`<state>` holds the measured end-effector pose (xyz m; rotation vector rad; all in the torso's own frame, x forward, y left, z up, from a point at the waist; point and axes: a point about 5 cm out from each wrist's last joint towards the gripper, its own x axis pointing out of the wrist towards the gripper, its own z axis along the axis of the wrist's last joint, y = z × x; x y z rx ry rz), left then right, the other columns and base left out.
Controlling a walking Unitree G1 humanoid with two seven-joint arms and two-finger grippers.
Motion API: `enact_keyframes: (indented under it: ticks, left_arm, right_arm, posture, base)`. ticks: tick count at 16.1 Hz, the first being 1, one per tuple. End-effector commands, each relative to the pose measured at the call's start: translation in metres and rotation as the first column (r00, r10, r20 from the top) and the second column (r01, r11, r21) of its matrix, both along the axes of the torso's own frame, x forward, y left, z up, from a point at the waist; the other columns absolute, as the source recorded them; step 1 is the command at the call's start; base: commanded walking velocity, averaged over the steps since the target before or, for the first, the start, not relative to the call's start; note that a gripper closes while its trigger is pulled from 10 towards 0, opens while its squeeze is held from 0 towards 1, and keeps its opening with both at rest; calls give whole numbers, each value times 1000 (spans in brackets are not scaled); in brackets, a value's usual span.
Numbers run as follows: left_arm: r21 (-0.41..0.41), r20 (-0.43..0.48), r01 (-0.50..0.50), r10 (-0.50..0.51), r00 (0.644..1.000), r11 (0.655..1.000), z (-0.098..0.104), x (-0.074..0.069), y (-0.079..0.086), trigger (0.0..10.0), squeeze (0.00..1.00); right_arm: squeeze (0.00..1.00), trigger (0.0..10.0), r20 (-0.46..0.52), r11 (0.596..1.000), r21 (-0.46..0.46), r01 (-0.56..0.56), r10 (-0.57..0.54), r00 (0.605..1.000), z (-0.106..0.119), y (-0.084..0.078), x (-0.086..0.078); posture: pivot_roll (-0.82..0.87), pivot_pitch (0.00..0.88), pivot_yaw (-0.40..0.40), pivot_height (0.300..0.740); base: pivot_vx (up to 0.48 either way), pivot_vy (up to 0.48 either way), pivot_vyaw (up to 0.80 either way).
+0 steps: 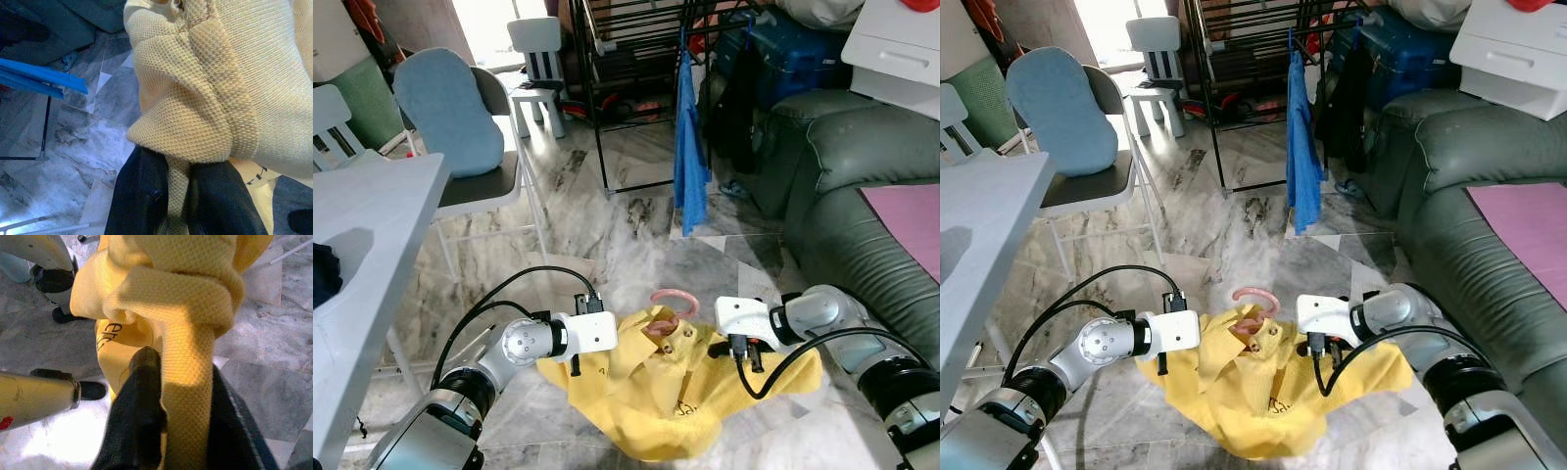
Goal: Hang hanger
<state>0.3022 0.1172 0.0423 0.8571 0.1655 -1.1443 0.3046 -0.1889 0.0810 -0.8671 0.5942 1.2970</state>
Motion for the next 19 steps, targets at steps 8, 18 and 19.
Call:
enact_keyframes:
  ticks: [8,18,19]
  left_arm:
    - [-16,39,-25,25,999,1000,9,8,3,10000,0]
    - [-315,-28,-275,281,959,908,19,17,8,10000,1000]
    - [-359,-60,-315,315,947,879,17,15,10,10000,1000]
  right_arm:
    - [0,0,78,998,44,47,-51,996,8,1,12]
    - [0,0,271,926,156,343,-374,887,10,-7,30]
    - [0,0,263,898,186,399,-436,860,6,-8,30]
  posture:
    - [-242,0,97,740]
    - [-253,0,101,740]
    - [-251,0,98,740]
  base:
    - [0,0,0]
    - [0,0,0]
    - [0,0,0]
